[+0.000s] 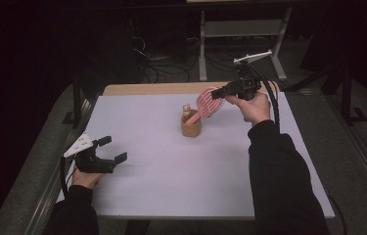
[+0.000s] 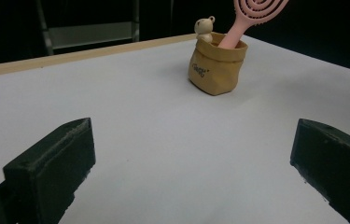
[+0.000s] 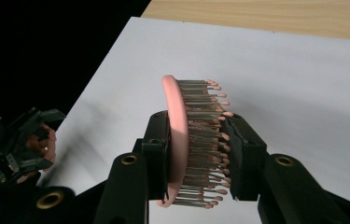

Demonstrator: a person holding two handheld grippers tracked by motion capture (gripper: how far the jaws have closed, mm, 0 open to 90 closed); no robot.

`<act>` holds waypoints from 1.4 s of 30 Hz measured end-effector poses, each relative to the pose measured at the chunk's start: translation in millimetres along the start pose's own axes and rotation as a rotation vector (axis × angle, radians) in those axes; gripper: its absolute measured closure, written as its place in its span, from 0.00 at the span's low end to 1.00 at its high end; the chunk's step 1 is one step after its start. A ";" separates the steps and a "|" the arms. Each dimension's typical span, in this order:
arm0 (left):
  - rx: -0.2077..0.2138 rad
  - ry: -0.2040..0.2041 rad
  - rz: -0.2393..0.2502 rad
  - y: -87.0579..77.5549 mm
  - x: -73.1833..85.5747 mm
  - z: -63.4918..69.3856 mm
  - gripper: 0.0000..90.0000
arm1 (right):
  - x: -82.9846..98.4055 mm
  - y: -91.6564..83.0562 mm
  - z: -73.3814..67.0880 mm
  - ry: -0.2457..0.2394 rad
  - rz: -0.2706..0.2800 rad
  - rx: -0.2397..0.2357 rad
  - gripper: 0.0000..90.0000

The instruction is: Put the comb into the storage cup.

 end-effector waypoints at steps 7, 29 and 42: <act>-0.003 -0.008 0.001 1.5 0.6 -0.7 0.00 | 2.1 -1.5 4.7 -0.002 0.001 -0.020 0.70; 0.000 -0.012 -0.004 3.8 -0.1 1.6 0.00 | 13.3 1.0 13.0 0.017 -0.009 -0.036 0.44; 0.000 -0.008 -0.035 4.9 2.0 3.1 0.00 | 23.4 -11.6 28.7 -0.064 0.042 0.003 0.02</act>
Point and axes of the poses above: each handheld gripper's, and its own axes: y roughly forward along the jaws, x roughly out of its underside, z roughly to its right, the point moved 9 cm from there along y, roughly forward along the jaws, and after that the axes turned 1 degree about x, right-handed, at the moved point
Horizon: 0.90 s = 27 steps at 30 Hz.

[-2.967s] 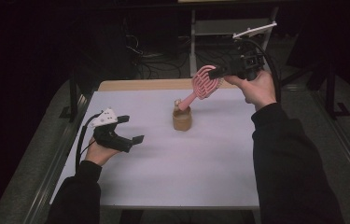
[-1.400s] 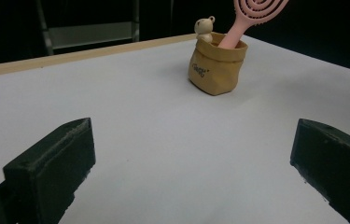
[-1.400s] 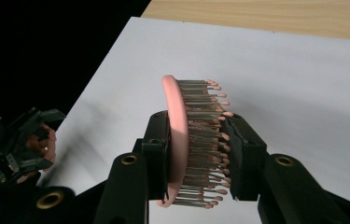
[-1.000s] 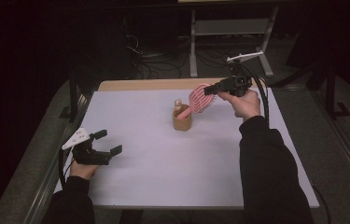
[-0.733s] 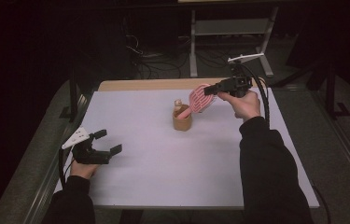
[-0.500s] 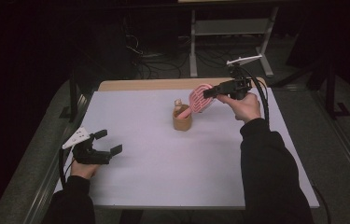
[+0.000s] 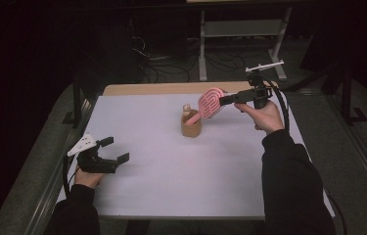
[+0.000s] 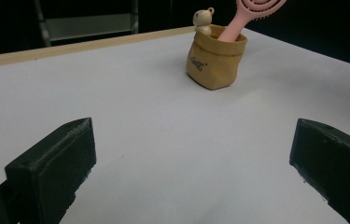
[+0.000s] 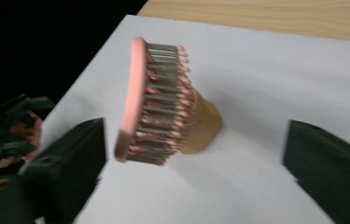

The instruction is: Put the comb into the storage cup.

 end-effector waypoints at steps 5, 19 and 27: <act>-0.001 -0.010 0.009 -0.9 -1.2 -0.9 0.00 | 4.3 -8.1 7.8 -0.019 0.024 0.012 0.00; -0.001 -0.018 0.013 0.2 -0.7 -2.2 0.00 | 14.8 -35.0 26.8 -0.029 0.102 0.042 0.00; -0.001 -0.015 0.007 0.3 0.1 -1.9 0.00 | 30.5 -44.7 39.0 -0.023 0.113 0.054 0.00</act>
Point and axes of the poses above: each handheld gripper's, and its own axes: y roughly forward along the jaws, x roughly out of its underside, z roughly to its right, the point moved 9 cm from there along y, roughly forward along the jaws, and after that the axes turned 1 degree about x, right-handed, at the moved point
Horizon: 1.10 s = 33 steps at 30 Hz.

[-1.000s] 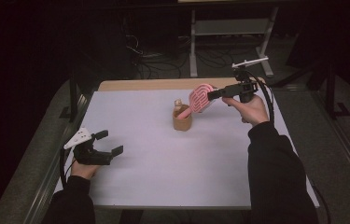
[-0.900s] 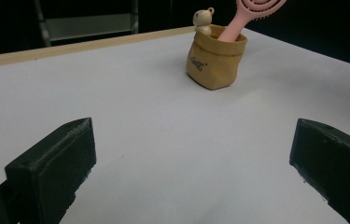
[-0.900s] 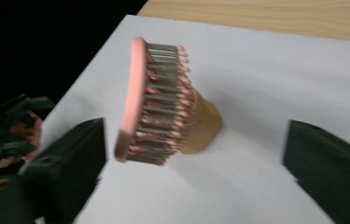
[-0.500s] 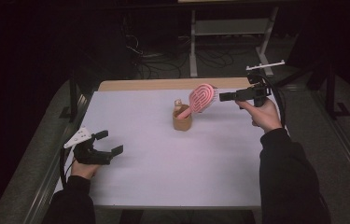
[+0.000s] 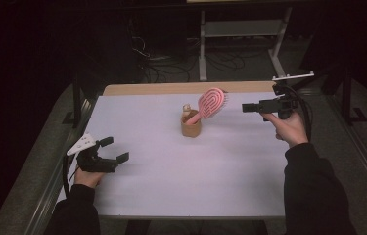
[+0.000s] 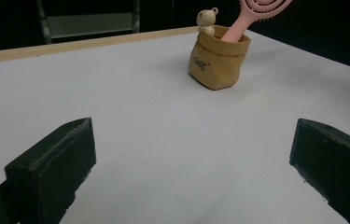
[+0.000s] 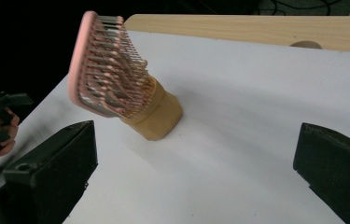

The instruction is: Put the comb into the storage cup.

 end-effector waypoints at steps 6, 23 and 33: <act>-0.001 0.000 -0.003 0.1 0.6 0.0 0.00 | 14.3 -4.9 12.2 0.020 -0.007 0.006 0.00; -0.001 -0.002 -0.009 -0.1 2.5 -1.0 0.00 | 44.2 -18.2 31.6 0.049 0.013 0.019 0.00; 0.003 -0.001 -0.011 0.6 3.3 -0.2 0.00 | 65.7 -22.5 29.2 0.045 0.032 0.000 0.00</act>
Point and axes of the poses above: each handheld gripper's, and its own axes: y roughly forward along the jaws, x roughly out of its underside, z roughly to its right, the point moved 9 cm from there along y, roughly forward along the jaws, and after that the axes turned 1 degree about x, right-handed, at the moved point
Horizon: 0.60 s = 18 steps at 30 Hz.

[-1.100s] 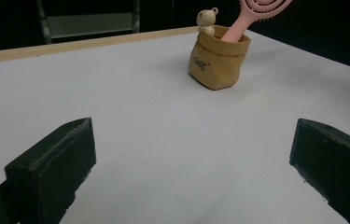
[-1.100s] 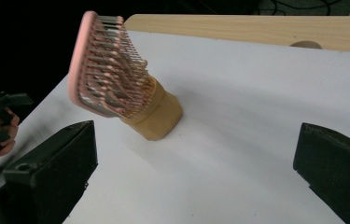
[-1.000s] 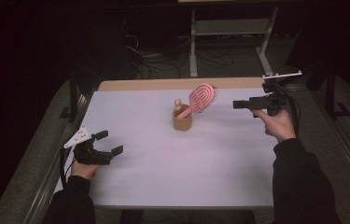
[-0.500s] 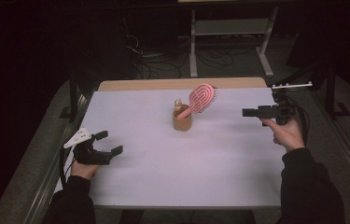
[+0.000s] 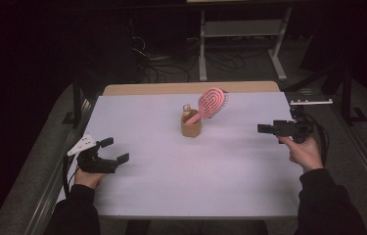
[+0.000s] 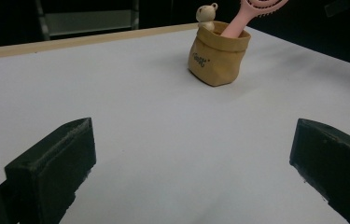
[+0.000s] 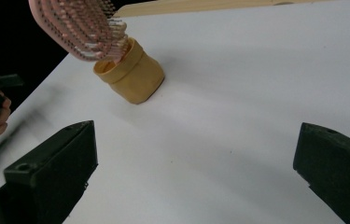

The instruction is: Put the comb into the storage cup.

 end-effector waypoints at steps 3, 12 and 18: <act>0.002 0.003 -0.005 0.6 0.7 0.6 0.00 | 6.7 -0.3 0.6 -0.007 0.001 0.003 0.00; 0.005 0.002 -0.005 0.5 0.9 0.4 0.00 | 27.3 0.6 2.2 -0.033 -0.023 0.027 0.00; 0.019 -0.003 -0.019 1.8 3.1 1.8 0.00 | 40.2 1.3 2.1 -0.044 -0.037 0.033 0.00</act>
Point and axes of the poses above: each handheld gripper's, and its own axes: y roughly forward along the jaws, x roughly out of its underside, z roughly to its right, the point moved 9 cm from there along y, roughly forward along the jaws, and after that the axes turned 1 degree about x, right-handed, at the moved point
